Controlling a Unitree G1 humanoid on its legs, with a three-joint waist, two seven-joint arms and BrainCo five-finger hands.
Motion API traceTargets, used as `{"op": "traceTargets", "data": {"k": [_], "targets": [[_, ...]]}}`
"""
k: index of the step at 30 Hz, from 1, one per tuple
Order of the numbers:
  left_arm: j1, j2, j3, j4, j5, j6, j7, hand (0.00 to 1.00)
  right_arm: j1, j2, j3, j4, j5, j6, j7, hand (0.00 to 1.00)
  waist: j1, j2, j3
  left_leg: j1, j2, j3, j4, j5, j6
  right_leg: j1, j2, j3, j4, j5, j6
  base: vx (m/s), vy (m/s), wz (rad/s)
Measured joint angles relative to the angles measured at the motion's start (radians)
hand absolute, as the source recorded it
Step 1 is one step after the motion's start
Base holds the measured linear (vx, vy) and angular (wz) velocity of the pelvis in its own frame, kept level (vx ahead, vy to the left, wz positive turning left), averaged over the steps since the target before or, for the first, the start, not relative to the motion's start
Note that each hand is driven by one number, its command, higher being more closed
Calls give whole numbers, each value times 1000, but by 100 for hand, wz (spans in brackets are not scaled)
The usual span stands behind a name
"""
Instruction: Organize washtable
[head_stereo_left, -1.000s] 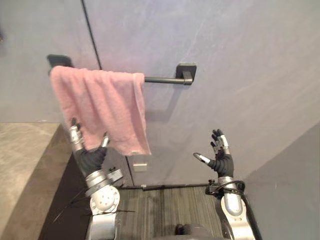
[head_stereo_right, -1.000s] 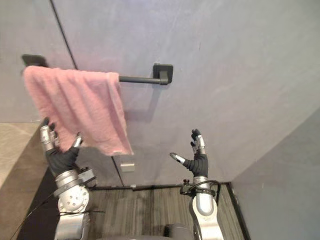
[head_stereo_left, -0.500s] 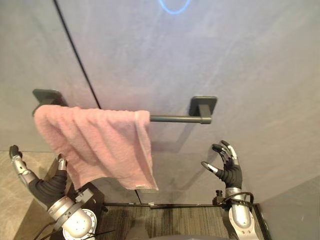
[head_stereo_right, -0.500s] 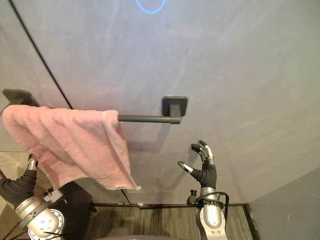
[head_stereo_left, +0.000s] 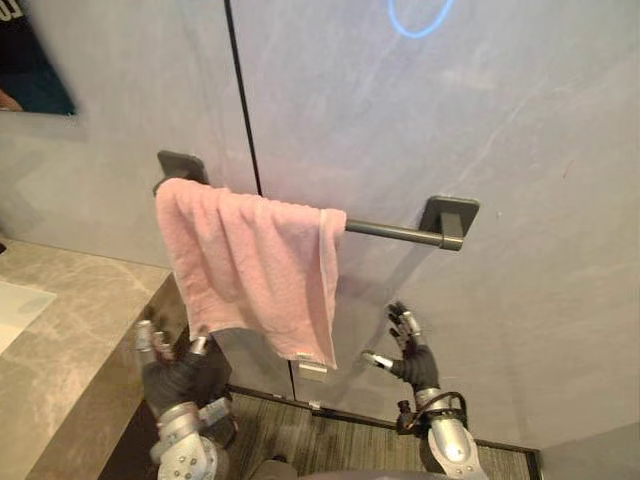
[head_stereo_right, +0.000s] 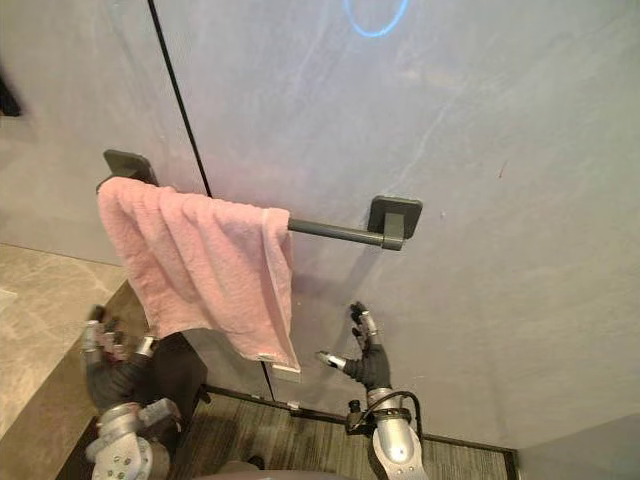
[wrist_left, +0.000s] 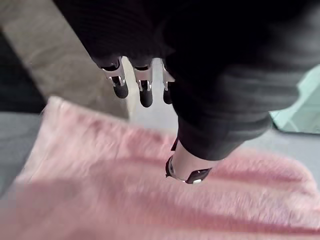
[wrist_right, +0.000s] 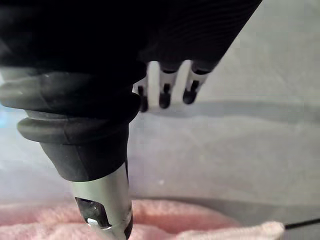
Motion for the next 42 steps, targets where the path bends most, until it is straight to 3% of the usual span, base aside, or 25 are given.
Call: {"op": "traceTargets", "data": {"k": [5,14,17,24,33,38,42], "targets": [[-38,21,-21,38,-2,19,-22,0,-30,-4,20,68,0,10,21,0,-4,7,-5,14,1,2,-46,18,1,11,4,10,-34,19,-2,80,0,-4],[-161,48,45,42,74,46,43,0,-64,-18,78,103,39,31,73,0,-11,22,-13,69,13,54,-128,42,20,42,20,80,-150,105,10,-4,40,-22],[-157,48,47,42,87,51,43,0,-75,-18,92,103,42,32,74,0,-28,27,-10,79,10,69,-143,44,25,54,24,95,-187,127,17,-70,35,-17],[-150,47,46,6,47,56,-15,0,-135,-19,112,111,39,34,68,0,-27,31,-7,112,9,82,-230,89,32,52,27,112,-235,150,24,-23,12,-6],[-109,35,24,-39,36,78,-73,0,-192,-18,120,131,40,35,44,0,-26,28,-9,113,-2,72,-237,92,31,73,17,109,-253,160,32,43,9,3],[-72,36,-2,-97,26,95,-155,0,-209,-16,130,131,42,36,45,0,-26,31,-8,120,-1,73,-244,93,33,75,17,112,-253,165,38,0,0,0],[-57,36,-3,-134,27,96,-154,0,-235,-16,139,131,42,37,46,0,-25,43,-1,144,0,74,-266,93,39,88,17,113,-253,166,38,-47,-2,-1]]}}
